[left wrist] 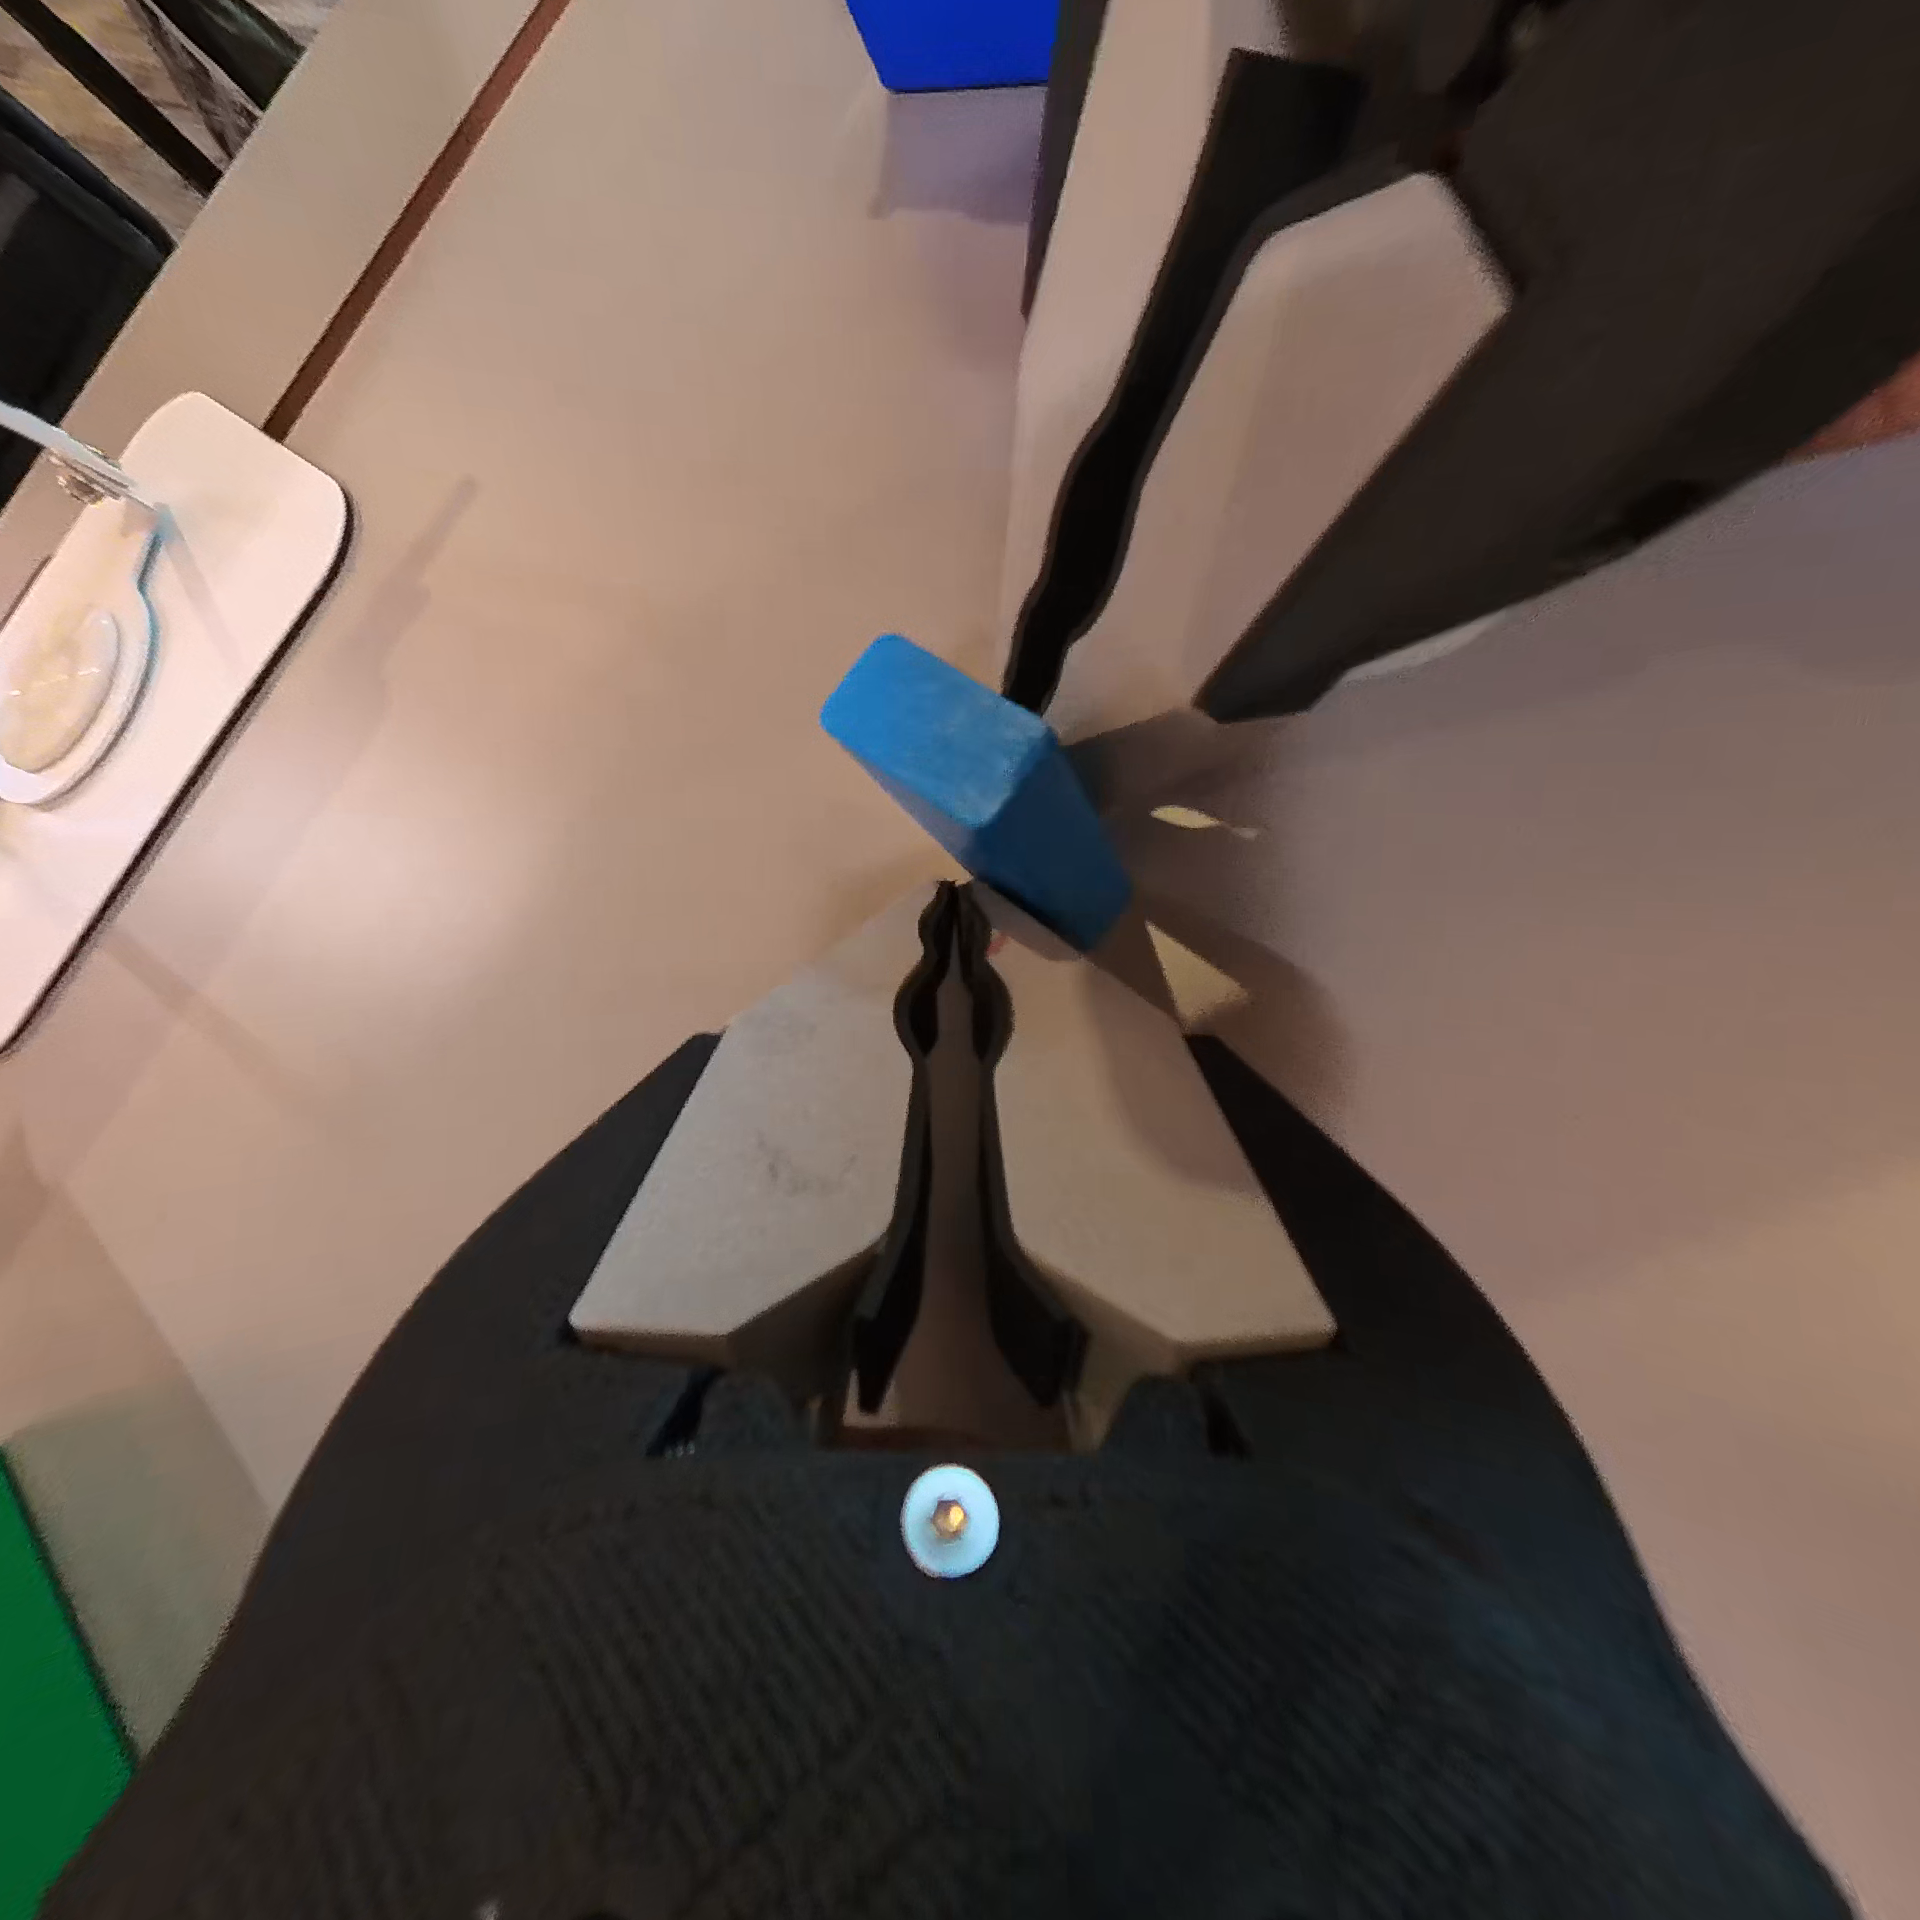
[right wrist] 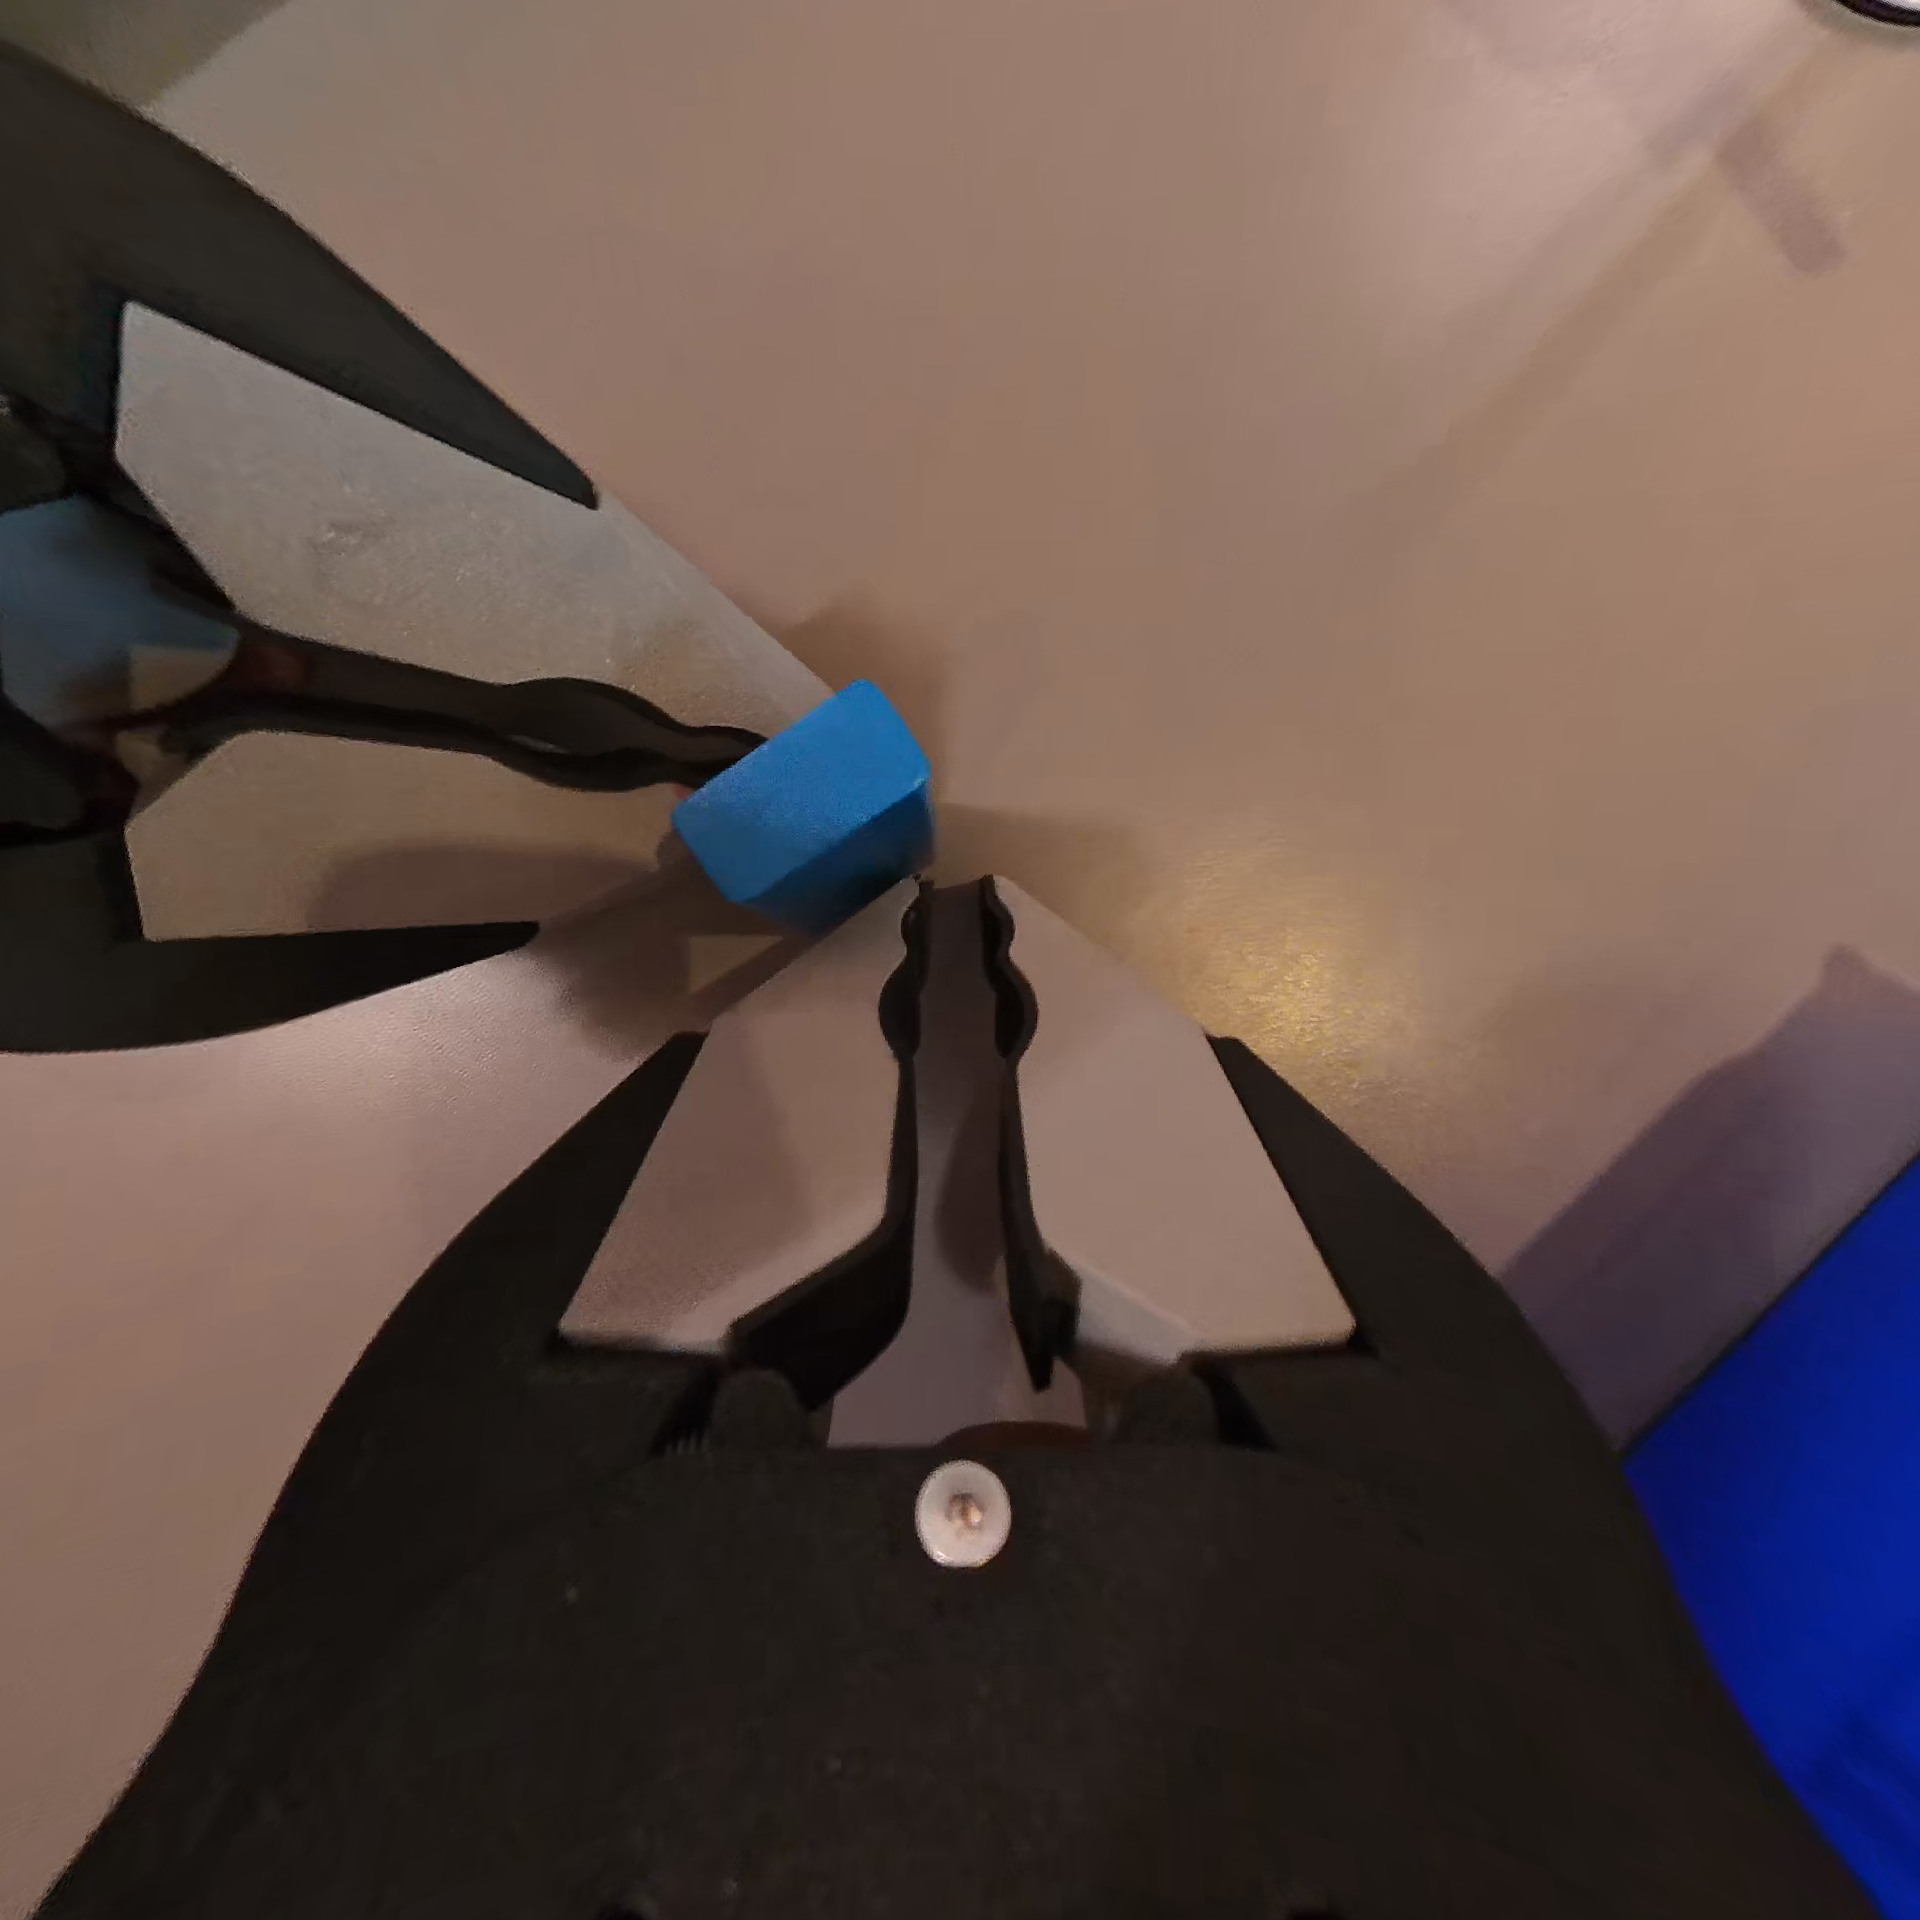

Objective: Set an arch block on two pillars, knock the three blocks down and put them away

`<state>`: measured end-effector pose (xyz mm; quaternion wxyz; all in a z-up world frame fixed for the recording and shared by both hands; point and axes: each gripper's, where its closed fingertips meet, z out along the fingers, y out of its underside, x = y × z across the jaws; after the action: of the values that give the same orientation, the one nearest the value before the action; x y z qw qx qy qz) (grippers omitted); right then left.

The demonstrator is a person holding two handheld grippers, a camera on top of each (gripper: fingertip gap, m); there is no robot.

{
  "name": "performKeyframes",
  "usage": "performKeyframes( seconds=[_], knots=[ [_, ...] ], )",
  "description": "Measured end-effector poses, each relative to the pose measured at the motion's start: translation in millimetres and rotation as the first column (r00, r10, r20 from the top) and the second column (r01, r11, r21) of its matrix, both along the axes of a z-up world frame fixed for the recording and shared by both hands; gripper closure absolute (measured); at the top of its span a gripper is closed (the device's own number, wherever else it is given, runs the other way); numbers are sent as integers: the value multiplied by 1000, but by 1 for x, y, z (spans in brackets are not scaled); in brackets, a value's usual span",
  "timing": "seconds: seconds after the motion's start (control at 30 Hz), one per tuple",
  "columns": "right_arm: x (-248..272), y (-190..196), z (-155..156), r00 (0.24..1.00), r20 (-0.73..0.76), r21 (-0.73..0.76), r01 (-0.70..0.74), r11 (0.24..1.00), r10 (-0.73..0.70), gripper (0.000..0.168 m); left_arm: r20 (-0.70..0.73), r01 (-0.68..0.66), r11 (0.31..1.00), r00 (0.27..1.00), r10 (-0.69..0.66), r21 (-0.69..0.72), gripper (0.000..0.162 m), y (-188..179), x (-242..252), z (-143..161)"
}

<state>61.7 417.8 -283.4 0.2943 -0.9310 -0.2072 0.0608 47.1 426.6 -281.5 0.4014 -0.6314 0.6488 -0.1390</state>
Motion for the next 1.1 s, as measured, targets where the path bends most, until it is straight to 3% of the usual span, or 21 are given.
performKeyframes(
  seconds=[0.73, 0.9, 1.1],
  knots=[
    [19, 13, 5, 997, 23, 68, 78, 995, -80, 158, 8, -51, 998, 999, 51, -22, 162, 10, 10, 1],
    [37, 17, 12, 985, 88, 118, 135, 984, -146, 146, 16, -85, 996, 996, 85, -12, 155, 16, 2, 2],
    [47, 24, 30, 978, 59, 212, 182, 960, -198, 142, 29, -162, 983, 987, 160, 91, 143, 22, -25, 8]
  ],
)
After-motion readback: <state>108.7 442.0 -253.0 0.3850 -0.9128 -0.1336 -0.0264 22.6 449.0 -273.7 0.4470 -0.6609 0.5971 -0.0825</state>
